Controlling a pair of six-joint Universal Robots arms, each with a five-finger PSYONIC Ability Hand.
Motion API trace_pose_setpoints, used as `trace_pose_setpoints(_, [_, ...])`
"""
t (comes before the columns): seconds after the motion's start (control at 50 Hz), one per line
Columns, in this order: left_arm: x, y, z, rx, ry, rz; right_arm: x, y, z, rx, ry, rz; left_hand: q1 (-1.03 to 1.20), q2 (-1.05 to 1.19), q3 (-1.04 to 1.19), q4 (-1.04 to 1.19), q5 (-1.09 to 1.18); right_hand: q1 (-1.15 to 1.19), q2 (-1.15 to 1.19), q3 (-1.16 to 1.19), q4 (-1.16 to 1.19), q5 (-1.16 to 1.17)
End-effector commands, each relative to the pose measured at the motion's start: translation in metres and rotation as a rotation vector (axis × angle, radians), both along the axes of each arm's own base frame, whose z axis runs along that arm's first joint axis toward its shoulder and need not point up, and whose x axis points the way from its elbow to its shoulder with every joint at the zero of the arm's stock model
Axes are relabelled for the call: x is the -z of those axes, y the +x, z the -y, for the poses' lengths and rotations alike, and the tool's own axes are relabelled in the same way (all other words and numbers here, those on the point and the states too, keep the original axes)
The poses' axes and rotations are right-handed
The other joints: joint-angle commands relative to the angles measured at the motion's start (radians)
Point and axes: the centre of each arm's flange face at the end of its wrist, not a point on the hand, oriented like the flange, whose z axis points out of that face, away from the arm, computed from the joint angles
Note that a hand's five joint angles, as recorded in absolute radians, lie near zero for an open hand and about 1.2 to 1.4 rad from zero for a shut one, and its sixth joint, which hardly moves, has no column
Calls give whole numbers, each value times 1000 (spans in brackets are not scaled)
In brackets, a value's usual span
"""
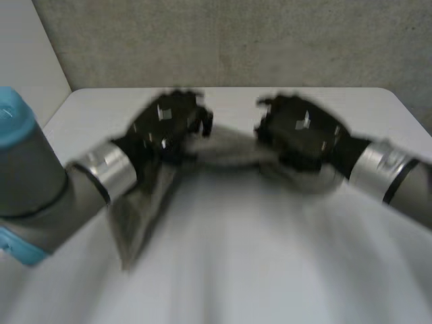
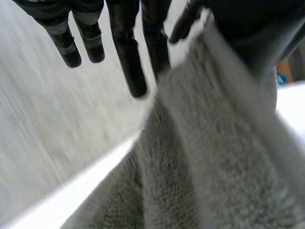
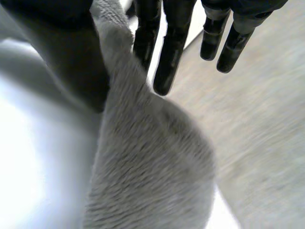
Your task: Fold the towel.
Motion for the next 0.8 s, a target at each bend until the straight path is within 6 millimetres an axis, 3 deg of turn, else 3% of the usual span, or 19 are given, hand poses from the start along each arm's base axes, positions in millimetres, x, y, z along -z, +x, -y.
trace_pose_setpoints(0.02, [57,10,-9,-6,77,205,53,-4,-16,-14,123,-182,-420,-421,-43,-50,-430,-592,-600,-7,-60,-601])
trace_pose_setpoints(0.06, [64,12,-8,-28,105,221,51,-7,-9,65,169,-163,-432,-432,-43,-50,-442,-735,-742,-7,-60,-743])
trace_pose_setpoints(0.28, [53,20,-9,-111,114,203,41,-13,-3,187,366,30,-429,-430,-43,-50,-439,-735,-742,-7,-60,-743])
trace_pose_setpoints(0.5, [41,39,-22,-244,198,108,41,-26,8,288,339,78,-429,-430,-43,-50,-439,-735,-742,-7,-60,-743])
trace_pose_setpoints(0.58, [41,57,-22,-406,303,4,40,-27,14,273,331,82,-420,-421,-43,-50,-430,-735,-742,-7,-60,-743])
trace_pose_setpoints(0.68, [46,60,-28,-452,433,-88,42,-21,26,219,346,75,-426,-427,-43,-50,-436,-735,-742,-7,-60,-743])
trace_pose_setpoints(0.8, [62,64,-42,-493,588,-67,60,-13,32,192,546,-20,-429,-430,-43,-50,-439,-719,-726,-7,-60,-727])
